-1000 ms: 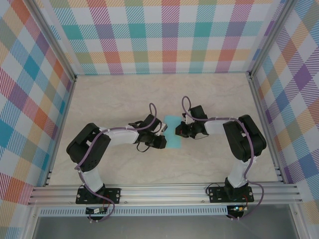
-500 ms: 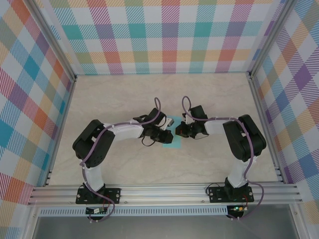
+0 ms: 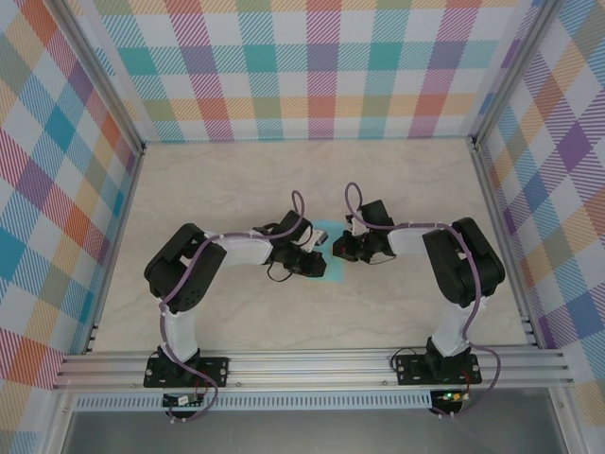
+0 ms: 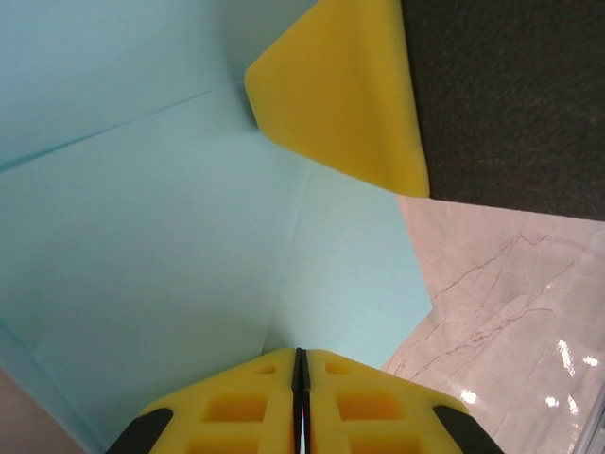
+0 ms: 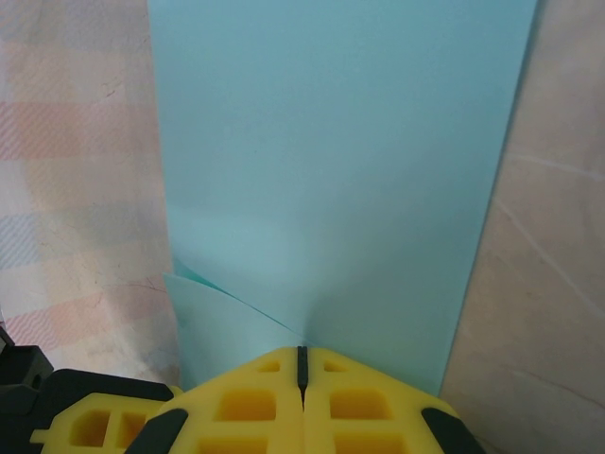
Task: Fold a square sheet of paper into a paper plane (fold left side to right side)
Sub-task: Fold the triangle a second time at the center of the table.
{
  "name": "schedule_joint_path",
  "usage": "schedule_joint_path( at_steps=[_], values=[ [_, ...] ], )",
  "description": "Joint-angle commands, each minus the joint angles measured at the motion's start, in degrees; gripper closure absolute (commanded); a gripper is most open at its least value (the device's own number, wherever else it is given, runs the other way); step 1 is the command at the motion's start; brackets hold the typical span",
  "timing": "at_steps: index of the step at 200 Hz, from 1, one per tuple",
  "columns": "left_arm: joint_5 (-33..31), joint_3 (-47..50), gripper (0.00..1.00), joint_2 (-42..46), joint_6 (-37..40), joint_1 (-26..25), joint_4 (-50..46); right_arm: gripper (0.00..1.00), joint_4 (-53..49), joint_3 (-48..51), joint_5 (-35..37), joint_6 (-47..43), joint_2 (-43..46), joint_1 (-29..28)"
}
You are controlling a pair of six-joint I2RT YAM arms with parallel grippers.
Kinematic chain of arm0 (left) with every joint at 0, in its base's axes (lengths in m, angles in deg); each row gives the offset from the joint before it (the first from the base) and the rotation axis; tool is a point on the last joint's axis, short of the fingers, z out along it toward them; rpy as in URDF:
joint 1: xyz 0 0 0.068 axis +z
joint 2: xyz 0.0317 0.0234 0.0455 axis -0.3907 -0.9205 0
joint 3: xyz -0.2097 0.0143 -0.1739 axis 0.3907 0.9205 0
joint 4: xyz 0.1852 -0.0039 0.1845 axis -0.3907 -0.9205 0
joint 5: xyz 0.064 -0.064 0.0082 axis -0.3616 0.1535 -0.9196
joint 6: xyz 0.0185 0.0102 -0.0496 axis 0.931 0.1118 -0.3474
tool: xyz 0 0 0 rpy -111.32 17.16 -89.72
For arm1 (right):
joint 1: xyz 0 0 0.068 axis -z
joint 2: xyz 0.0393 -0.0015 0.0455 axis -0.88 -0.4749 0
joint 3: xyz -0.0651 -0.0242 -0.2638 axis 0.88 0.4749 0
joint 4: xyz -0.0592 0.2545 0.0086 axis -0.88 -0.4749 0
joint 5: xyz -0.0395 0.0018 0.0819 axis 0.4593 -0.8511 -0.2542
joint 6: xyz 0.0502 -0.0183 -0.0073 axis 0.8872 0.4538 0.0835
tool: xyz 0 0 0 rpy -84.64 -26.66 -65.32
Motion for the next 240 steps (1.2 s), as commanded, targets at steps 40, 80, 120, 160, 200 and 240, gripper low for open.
schedule_joint_path(
  at_steps=[40, 80, 120, 160, 200, 240],
  values=[
    [0.9, 9.0, 0.91, 3.0, -1.8, 1.3, 2.1, 1.0, -3.8, 0.4, 4.5, -2.2, -2.6, 0.0],
    [0.2, 13.4, 0.91, 6.5, -1.9, 1.3, 1.9, 1.0, -3.8, 0.1, 4.5, -2.2, -2.8, 0.1],
    [-1.0, 18.2, 0.91, 9.0, -3.1, 1.5, 3.2, 1.0, -3.8, 0.0, 4.2, -2.2, -2.8, 0.0],
    [-0.1, 19.7, 0.92, 11.3, -3.9, 2.8, 4.2, 1.0, -2.1, 0.5, 2.3, -1.5, -3.5, 0.1],
    [0.6, 19.4, 0.86, 19.5, -4.5, 5.2, 2.9, 1.0, 0.5, 0.7, -0.1, -0.2, -2.9, 0.1],
    [0.8, 18.2, 0.58, 21.9, -7.4, 9.0, 5.9, 0.8, -0.2, -0.9, -0.3, -0.1, 4.2, 0.9]
  ],
)
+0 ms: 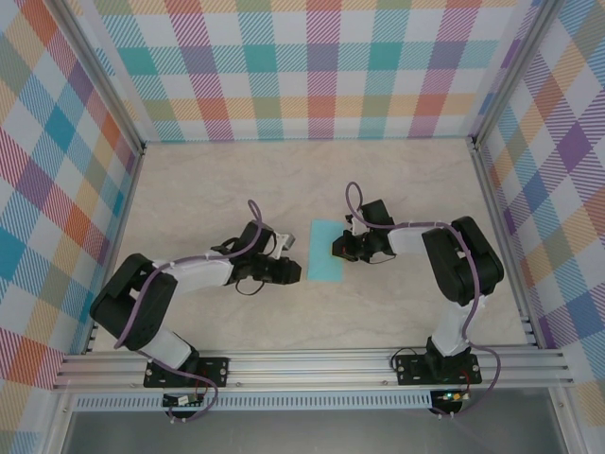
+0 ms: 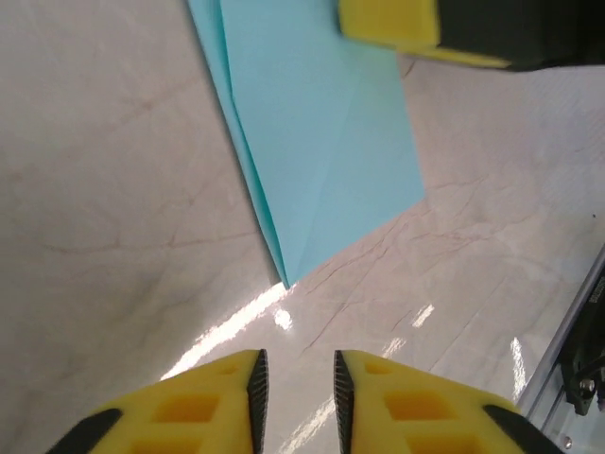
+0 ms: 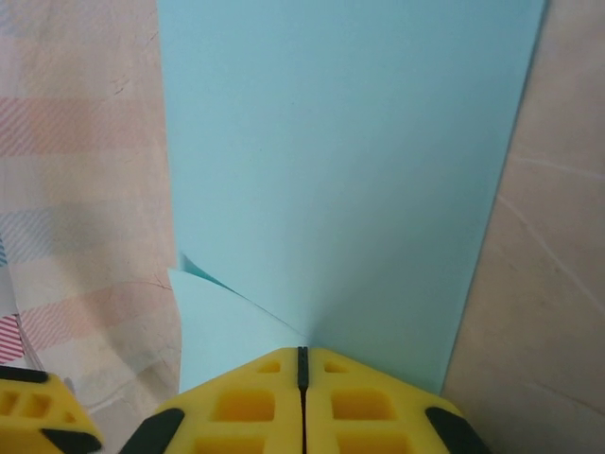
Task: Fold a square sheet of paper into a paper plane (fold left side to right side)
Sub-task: Fold the triangle a second time at the center of the table, then turn over the paper at the center of the table.
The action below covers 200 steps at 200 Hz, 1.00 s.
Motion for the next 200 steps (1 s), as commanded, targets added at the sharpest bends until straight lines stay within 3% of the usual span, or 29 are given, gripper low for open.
schedule_joint_path(
  at_steps=[1, 28, 87, 115, 141, 173, 200],
  values=[
    [0.5, -1.2, 0.56, 0.7, -2.2, 2.6, 0.9, 0.79, -0.7, -0.7, 1.7, -0.2, 4.7, 0.8],
    [1.6, -4.7, 0.44, -4.0, -4.8, 3.8, 3.6, 0.57, -2.4, 0.5, 4.2, -0.5, 12.3, 1.5],
    [8.3, -10.7, 0.44, -14.7, -9.1, 3.8, 12.5, 0.24, -5.0, 10.9, 9.2, 0.8, 28.1, 1.8],
    [10.4, -12.5, 0.5, -18.0, -10.1, 3.8, 14.1, 0.21, -6.3, 14.3, 7.5, 1.0, 32.2, 1.8],
    [10.8, -13.5, 0.68, -19.3, -10.7, 3.8, 15.0, 0.22, -5.4, 16.2, 4.8, 2.4, 32.9, 1.7],
    [9.9, -13.1, 0.91, -18.3, -10.2, 3.8, 14.5, 0.31, -0.7, 16.3, 1.0, 6.7, 29.8, 1.6],
    [8.6, -11.5, 0.94, -16.7, -9.6, 3.8, 14.0, 0.33, 2.5, 13.5, -0.5, 9.4, 24.9, 0.6]
  ],
)
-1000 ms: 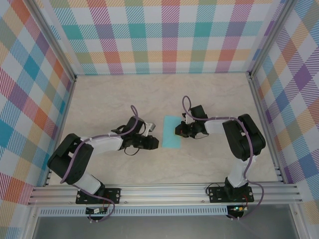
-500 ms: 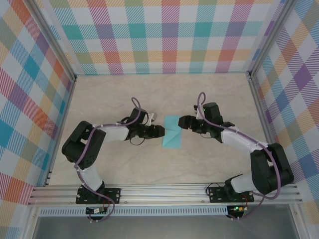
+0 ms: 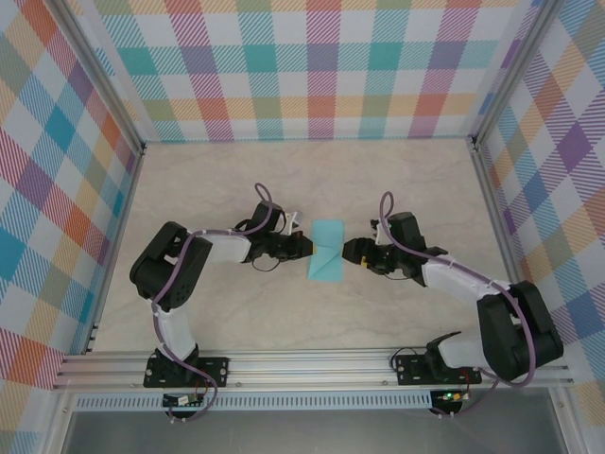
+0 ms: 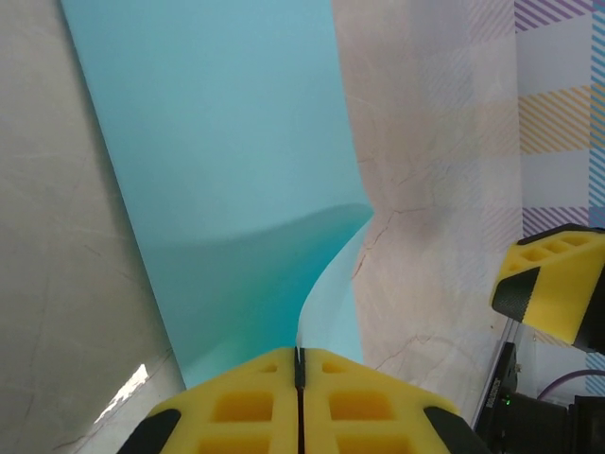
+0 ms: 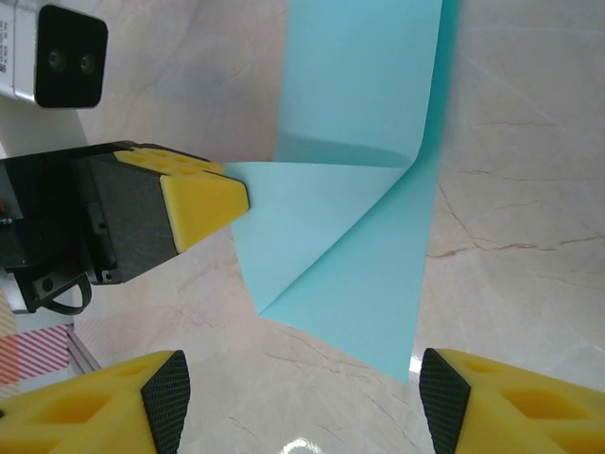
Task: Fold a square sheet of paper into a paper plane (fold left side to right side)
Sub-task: Turn over the paper at the center of the table.
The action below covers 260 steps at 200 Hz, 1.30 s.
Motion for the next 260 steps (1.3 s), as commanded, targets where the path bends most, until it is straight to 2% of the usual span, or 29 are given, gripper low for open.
schedule_joint_path(
  at_steps=[1, 99, 122, 150, 178, 202, 217, 260],
  values=[
    [-0.6, 0.8, 0.94, 2.1, 0.8, 0.7, 0.3, 0.33, 4.2, -2.9, -3.2, 3.4, -4.0, -1.0],
    [-2.6, 2.9, 0.94, 4.3, 0.8, 0.8, 0.5, 0.33, 7.3, -11.3, -4.2, 6.7, -17.9, -3.4],
    [-2.9, 2.9, 0.94, 4.3, 0.9, 0.7, 0.4, 0.4, 7.4, -13.4, -5.0, 6.9, -21.1, -3.7],
    [-3.4, 2.8, 0.92, 4.5, 1.1, 0.8, -0.3, 0.53, 9.1, -14.5, -5.8, 7.4, -24.1, -4.2],
    [-2.6, 3.8, 0.8, 6.4, 0.6, 1.7, 0.2, 0.75, 9.4, -14.7, -5.6, 6.5, -24.6, -4.5],
    [-2.2, 6.2, 0.58, 12.0, 0.5, 4.1, -0.4, 0.93, 8.6, -14.6, -5.0, 4.4, -23.1, -4.4],
    [-2.6, 7.9, 0.42, 16.7, 0.7, 5.4, -2.0, 0.97, 8.6, -14.6, -5.3, 3.3, -21.2, -4.1],
    [-6.5, 13.0, 0.16, 31.9, -1.6, 6.7, -5.5, 1.0, 10.5, -13.0, -7.7, 1.0, -11.0, -1.8]
  ],
)
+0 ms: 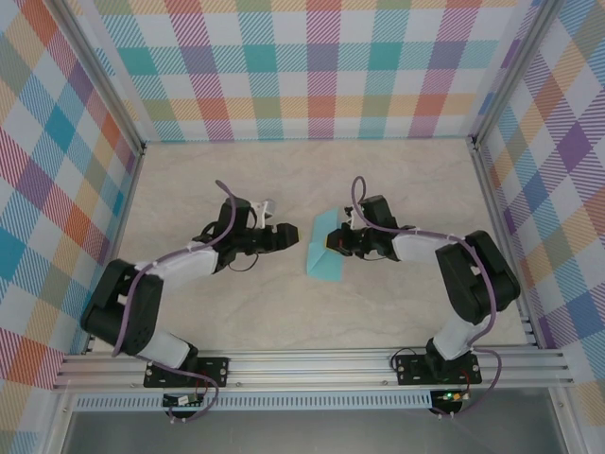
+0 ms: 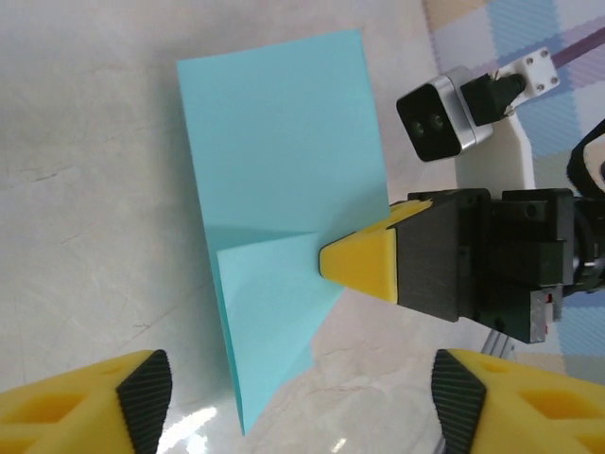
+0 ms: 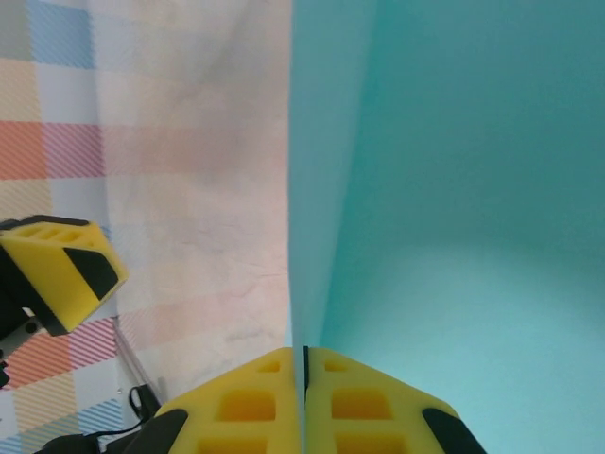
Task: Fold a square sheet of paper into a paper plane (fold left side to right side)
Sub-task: Turn over the paper at the center of the table.
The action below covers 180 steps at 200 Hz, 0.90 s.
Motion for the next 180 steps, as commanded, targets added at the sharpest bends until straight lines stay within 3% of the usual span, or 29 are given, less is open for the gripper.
schedule_joint_path(
  at_steps=[1, 16, 54, 81, 111, 180],
  values=[
    [-1.9, 2.8, 0.15, 8.0, -1.7, 1.1, -2.3, 1.0, 3.2, 0.6, -3.1, -2.8, 7.7, 1.7],
    [-2.2, 4.3, 0.0, 13.7, -5.4, 1.6, -1.0, 1.0, 5.5, 1.8, -5.4, -3.0, 13.5, 3.5],
    [1.0, 4.4, 0.0, 23.9, -17.7, 1.7, 10.9, 1.0, 6.1, -0.4, -10.8, -4.4, 27.1, 7.4],
    [5.5, 2.6, 0.0, 25.9, -22.5, 0.5, 19.4, 1.0, 3.5, -5.4, -13.4, -4.5, 30.5, 7.4],
    [7.7, 0.9, 0.0, 26.2, -23.3, -2.9, 24.1, 1.0, 5.1, -8.3, -15.6, -1.8, 31.4, 6.1],
    [8.2, -4.1, 0.0, 22.5, -19.8, -9.3, 22.0, 1.0, 7.6, -11.5, -15.6, 0.1, 32.5, 0.4]
  ],
)
